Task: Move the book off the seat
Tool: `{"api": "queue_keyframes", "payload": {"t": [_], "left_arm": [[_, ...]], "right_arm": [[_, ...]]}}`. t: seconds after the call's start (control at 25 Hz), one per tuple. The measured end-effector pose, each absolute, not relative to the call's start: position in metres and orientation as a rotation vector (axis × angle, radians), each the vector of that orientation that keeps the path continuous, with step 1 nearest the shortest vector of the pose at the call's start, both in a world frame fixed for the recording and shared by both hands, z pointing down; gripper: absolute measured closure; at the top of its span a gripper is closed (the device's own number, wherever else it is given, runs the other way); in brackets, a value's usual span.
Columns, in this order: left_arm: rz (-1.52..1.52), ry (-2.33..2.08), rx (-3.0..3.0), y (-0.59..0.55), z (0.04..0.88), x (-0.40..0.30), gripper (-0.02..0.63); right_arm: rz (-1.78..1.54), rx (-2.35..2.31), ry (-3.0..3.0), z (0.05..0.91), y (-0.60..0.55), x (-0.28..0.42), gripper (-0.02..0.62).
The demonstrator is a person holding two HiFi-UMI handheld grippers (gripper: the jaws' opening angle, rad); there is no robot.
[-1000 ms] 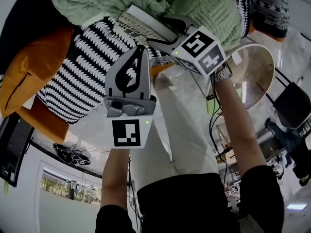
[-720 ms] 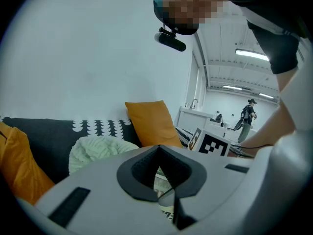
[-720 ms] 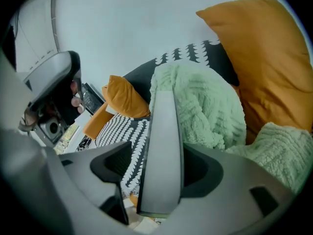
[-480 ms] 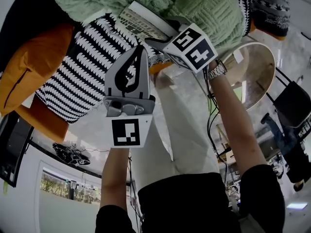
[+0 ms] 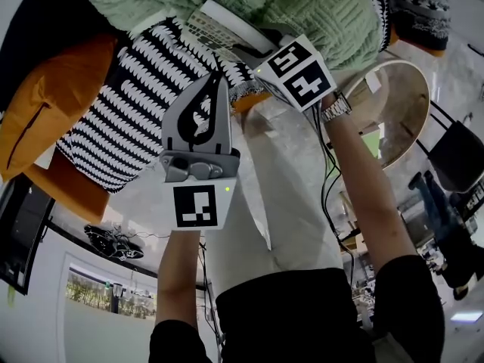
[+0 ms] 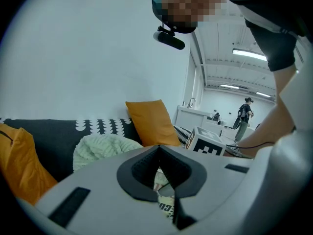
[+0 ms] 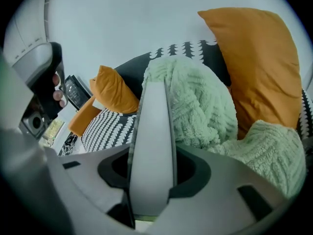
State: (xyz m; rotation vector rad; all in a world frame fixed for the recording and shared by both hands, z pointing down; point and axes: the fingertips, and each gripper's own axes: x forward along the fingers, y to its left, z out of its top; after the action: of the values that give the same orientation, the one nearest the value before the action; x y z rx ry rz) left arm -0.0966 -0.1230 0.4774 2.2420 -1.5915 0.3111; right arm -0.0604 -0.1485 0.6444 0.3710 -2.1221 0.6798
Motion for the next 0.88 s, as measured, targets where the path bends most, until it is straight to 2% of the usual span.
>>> {"api": "queue_keyframes", "payload": {"t": [0.36,0.88], "left_arm": [[0.315,-1.592,2.25,-0.121,0.478,-0.102,0.596],[0.294,-1.574,2.298,-0.109,0.446,-0.111,0.595]], "right_arm": [[0.674,0.428,-2.131,0.637,-0.15,-0.057,0.433],[0.728,0.613,-2.17,0.584,-0.14,-0.047,0.433]]}}
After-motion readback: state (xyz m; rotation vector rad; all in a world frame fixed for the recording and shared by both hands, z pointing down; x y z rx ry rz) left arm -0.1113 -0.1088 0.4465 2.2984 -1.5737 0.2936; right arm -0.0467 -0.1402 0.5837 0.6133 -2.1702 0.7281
